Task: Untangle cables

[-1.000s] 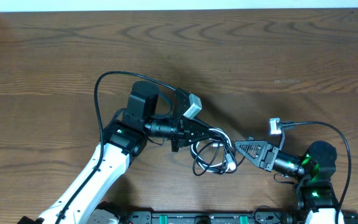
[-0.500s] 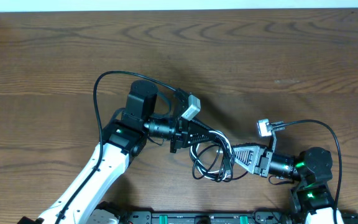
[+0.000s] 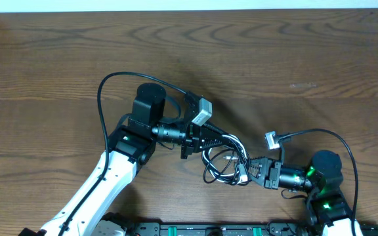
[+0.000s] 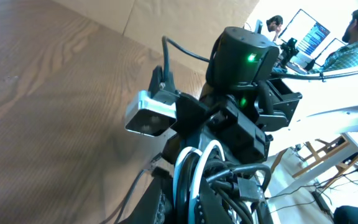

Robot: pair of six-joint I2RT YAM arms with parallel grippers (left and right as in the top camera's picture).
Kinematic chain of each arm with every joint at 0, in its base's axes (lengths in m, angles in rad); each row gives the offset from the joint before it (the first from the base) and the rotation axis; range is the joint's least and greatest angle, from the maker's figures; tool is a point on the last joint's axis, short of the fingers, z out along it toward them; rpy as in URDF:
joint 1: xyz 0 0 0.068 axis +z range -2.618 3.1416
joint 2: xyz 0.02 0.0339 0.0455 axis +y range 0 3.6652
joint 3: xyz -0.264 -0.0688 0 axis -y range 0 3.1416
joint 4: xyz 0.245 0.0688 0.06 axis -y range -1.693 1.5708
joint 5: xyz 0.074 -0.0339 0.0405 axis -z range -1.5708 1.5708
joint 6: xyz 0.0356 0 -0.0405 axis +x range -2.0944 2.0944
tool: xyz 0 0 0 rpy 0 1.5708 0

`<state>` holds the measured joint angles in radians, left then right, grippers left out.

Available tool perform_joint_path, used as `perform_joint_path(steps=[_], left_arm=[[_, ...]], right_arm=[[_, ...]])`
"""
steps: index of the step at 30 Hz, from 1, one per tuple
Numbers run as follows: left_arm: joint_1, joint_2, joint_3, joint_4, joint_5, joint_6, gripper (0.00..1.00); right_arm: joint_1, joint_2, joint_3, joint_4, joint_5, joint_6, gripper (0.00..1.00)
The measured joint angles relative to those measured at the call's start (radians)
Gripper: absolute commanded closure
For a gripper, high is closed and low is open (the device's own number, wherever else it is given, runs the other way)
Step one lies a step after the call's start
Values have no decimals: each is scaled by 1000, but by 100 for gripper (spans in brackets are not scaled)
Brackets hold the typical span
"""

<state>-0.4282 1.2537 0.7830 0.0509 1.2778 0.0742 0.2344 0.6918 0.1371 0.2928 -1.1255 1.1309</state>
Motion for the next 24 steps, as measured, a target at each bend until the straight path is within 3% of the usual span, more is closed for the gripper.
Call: perform_joint_path(steps=[8,17,24], left_arm=[[0,0,0,-45,-98,-27,92],[0,0,0,-167,-360,-115,92],[0,0,0,-158,-423,-191,92]], right_arm=[[-2,-1,0,-61,174,-146,99],[-105,0,0,-73,286,-211,99],[-139,0,0,-204,384,-227,99]])
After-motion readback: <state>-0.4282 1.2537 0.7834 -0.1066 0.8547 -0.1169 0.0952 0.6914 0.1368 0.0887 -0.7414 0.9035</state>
